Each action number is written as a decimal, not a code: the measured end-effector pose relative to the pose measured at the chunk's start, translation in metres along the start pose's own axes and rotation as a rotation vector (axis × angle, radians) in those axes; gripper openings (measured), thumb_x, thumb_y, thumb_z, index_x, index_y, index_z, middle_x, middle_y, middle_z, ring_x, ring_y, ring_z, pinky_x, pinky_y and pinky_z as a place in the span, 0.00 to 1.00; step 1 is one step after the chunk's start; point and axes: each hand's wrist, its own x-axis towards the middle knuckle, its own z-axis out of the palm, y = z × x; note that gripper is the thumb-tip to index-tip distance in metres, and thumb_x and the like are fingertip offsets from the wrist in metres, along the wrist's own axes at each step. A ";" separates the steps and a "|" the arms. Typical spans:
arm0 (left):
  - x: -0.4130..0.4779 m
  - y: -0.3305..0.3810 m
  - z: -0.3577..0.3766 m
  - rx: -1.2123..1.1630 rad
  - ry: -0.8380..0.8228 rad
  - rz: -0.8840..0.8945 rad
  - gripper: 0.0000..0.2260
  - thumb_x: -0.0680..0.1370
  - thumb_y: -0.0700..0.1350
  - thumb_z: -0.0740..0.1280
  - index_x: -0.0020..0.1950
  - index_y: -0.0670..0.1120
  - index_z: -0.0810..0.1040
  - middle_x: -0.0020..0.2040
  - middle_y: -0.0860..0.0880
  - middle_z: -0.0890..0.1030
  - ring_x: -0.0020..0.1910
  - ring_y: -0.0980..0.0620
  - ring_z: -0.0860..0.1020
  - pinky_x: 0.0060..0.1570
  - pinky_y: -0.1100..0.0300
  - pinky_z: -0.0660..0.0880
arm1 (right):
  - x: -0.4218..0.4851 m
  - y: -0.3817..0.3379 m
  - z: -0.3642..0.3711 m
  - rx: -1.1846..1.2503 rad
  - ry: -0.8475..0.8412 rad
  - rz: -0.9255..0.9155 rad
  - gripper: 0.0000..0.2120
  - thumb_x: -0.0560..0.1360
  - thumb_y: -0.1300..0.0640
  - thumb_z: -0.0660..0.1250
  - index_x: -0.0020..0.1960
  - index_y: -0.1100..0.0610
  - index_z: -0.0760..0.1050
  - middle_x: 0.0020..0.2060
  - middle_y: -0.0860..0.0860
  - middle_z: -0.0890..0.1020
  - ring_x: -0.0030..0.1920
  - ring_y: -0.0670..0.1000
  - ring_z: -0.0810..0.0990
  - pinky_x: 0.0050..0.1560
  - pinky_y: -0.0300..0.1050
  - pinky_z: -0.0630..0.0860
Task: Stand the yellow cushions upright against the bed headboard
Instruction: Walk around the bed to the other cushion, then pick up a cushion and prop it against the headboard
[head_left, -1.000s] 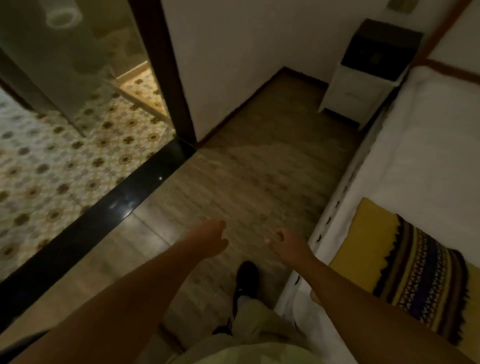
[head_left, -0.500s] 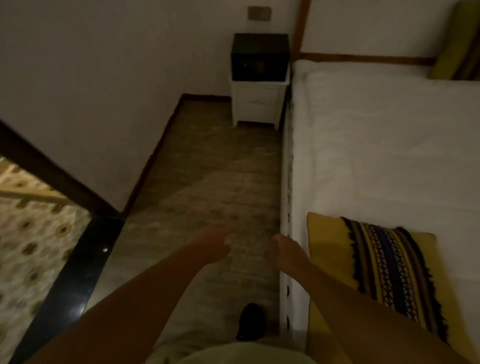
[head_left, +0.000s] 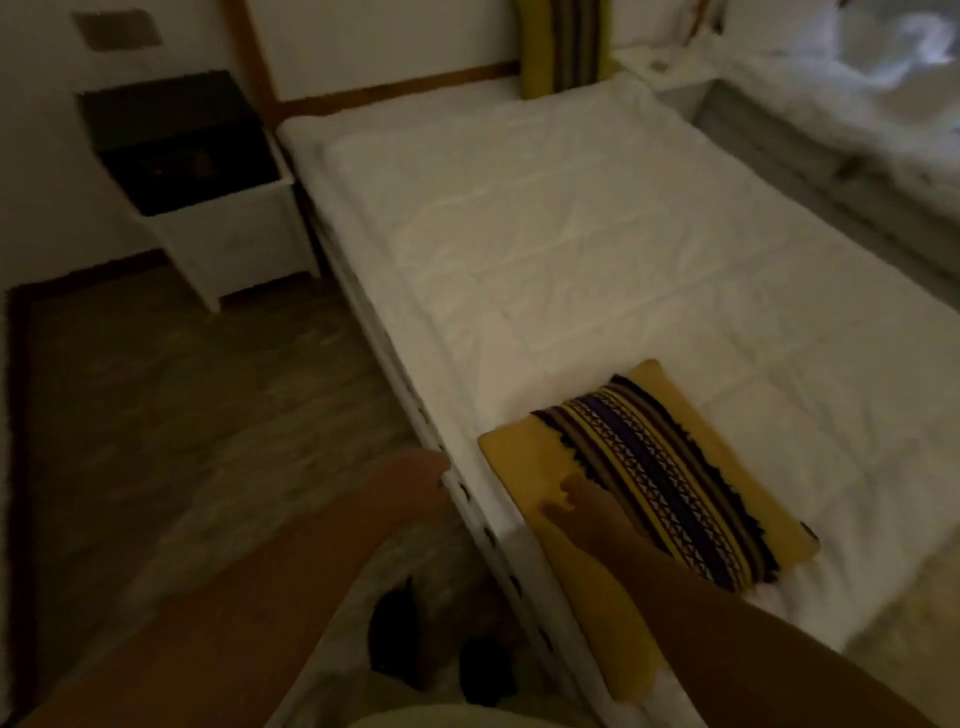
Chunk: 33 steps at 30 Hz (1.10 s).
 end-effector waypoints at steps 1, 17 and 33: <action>0.010 0.001 -0.009 0.037 -0.004 0.039 0.24 0.82 0.53 0.60 0.77 0.47 0.64 0.77 0.46 0.66 0.75 0.48 0.64 0.73 0.57 0.57 | -0.002 0.004 -0.003 0.020 0.042 0.033 0.30 0.78 0.41 0.66 0.73 0.58 0.67 0.67 0.54 0.75 0.64 0.55 0.77 0.57 0.47 0.74; 0.138 0.142 -0.048 0.378 -0.213 0.387 0.27 0.79 0.54 0.63 0.76 0.48 0.64 0.76 0.45 0.66 0.73 0.46 0.66 0.70 0.53 0.65 | -0.037 0.129 -0.010 0.550 0.399 0.461 0.11 0.76 0.47 0.69 0.42 0.44 0.67 0.40 0.43 0.74 0.37 0.40 0.73 0.31 0.33 0.65; 0.246 0.226 -0.033 0.314 -0.322 0.441 0.20 0.77 0.55 0.67 0.65 0.48 0.75 0.62 0.45 0.79 0.60 0.46 0.77 0.57 0.52 0.76 | -0.002 0.218 -0.008 0.831 0.382 0.664 0.24 0.78 0.48 0.68 0.70 0.55 0.70 0.64 0.55 0.78 0.62 0.58 0.78 0.51 0.44 0.70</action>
